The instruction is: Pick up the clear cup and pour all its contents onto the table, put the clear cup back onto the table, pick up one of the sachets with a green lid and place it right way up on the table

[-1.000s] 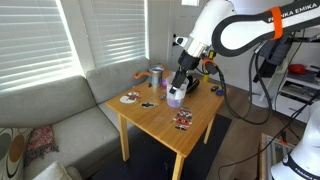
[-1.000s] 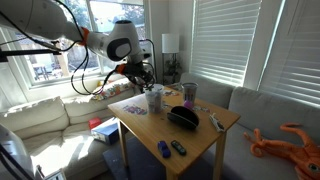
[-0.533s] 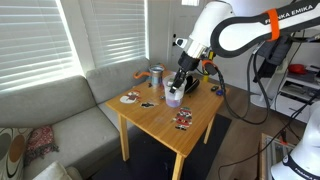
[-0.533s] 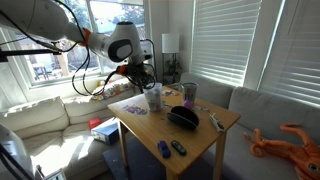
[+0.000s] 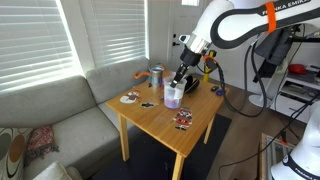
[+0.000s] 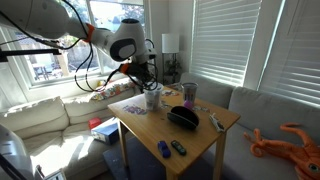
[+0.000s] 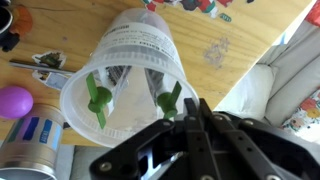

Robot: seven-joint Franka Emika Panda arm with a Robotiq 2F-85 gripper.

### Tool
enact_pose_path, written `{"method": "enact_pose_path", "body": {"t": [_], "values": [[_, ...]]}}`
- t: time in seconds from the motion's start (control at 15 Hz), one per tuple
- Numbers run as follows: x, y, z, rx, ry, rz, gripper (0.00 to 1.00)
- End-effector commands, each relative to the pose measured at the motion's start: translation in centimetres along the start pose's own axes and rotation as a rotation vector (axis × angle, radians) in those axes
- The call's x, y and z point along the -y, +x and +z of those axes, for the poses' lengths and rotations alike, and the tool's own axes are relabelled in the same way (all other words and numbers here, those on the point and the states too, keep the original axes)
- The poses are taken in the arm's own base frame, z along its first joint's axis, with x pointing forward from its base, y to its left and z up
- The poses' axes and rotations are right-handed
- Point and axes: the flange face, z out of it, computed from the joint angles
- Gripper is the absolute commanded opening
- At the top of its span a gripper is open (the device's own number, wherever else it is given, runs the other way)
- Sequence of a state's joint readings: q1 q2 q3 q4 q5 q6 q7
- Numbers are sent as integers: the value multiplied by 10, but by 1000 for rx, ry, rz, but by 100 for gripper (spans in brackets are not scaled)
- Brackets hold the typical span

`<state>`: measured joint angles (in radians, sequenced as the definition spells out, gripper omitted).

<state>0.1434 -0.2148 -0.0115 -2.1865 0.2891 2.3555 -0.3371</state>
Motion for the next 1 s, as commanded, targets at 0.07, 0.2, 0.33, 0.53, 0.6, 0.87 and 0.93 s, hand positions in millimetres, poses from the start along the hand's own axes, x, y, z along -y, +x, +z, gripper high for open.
{"method": "enact_pose_path", "body": {"t": [0.07,0.2,0.33,0.53,0.6,0.87,0.93], "values": [[-25,-11,-24,-75,213,66,1],[-41,-20,-31,-96,310,104,0],[-56,-33,-29,-86,412,153,1],[-74,-50,-21,-69,554,215,1],[-79,-56,-18,-61,582,229,1],[-89,-60,-11,-26,506,251,4],[-90,-60,-10,-25,506,252,4]]}}
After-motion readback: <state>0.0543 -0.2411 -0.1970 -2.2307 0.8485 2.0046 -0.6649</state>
